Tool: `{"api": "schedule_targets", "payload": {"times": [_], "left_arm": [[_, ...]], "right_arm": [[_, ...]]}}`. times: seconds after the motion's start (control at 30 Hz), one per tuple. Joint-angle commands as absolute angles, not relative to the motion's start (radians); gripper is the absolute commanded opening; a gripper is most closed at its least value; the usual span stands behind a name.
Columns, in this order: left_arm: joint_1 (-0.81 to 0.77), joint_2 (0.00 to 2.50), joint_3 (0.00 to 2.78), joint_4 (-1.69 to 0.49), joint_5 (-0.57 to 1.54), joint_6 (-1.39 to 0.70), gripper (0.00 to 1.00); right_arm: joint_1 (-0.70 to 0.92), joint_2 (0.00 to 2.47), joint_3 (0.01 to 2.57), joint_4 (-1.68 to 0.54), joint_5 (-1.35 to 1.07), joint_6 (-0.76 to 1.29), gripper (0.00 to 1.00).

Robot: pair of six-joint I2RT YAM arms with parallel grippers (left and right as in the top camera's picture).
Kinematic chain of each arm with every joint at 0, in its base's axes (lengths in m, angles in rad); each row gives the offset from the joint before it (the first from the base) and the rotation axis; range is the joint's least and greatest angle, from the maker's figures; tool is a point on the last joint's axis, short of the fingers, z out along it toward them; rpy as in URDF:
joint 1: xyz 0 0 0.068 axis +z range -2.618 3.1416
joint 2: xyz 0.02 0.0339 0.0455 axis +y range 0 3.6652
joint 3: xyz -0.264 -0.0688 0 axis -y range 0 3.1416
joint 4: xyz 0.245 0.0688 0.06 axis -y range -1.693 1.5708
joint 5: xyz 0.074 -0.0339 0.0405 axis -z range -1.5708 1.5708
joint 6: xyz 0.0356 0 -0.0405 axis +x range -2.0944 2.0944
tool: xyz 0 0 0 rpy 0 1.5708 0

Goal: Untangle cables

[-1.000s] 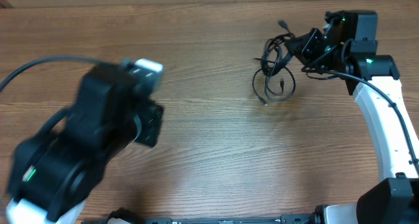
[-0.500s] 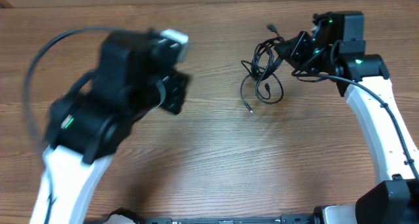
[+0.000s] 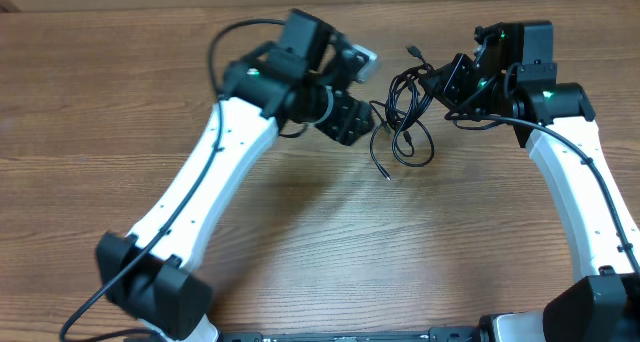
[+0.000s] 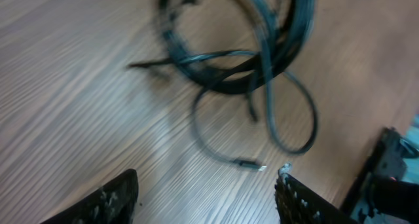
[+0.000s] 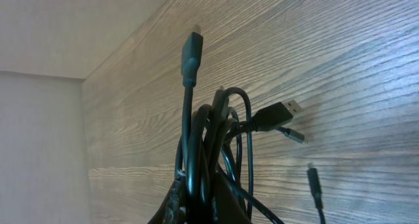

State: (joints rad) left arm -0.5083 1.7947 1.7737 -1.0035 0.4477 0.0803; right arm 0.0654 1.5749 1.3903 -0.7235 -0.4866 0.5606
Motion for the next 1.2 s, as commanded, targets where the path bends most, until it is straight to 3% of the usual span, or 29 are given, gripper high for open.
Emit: {"api": "schedule_targets", "payload": {"times": [0.0,0.17,0.6,0.7,0.73,0.8,0.83,1.0,1.17], "left_arm": [[-0.547,1.818,1.781,-0.966,0.556,0.136,0.68],[-0.571,1.823,1.782,-0.928,0.556,0.142,0.70],[-0.571,1.823,1.781,-0.913,0.559,0.157,0.68],[-0.571,1.823,1.781,-0.900,0.559,0.157,0.53],[-0.571,1.823,1.781,-0.897,0.559,0.157,0.43],[-0.571,1.824,1.781,-0.892,0.559,0.157,0.09],[-0.571,1.824,1.781,-0.892,0.559,0.157,0.04],[-0.569,1.815,1.789,-0.927,0.559,0.156,0.04],[-0.530,1.728,1.885,-1.117,0.547,0.130,0.04]], "right_arm": [[0.071,1.554,1.408,-0.711,-0.543,0.542,0.04],[0.083,1.551,1.408,-0.635,-0.695,0.541,0.04],[0.085,1.549,1.408,-0.615,-0.765,0.556,0.04],[0.085,1.548,1.408,-0.614,-0.773,0.556,0.04],[0.085,1.549,1.408,-0.614,-0.778,0.556,0.04],[0.085,1.548,1.408,-0.614,-0.788,0.556,0.04],[0.085,1.549,1.408,-0.614,-0.788,0.556,0.04],[0.085,1.549,1.408,-0.615,-0.787,0.546,0.04],[0.083,1.549,1.408,-0.619,-0.748,0.540,0.04]]}}
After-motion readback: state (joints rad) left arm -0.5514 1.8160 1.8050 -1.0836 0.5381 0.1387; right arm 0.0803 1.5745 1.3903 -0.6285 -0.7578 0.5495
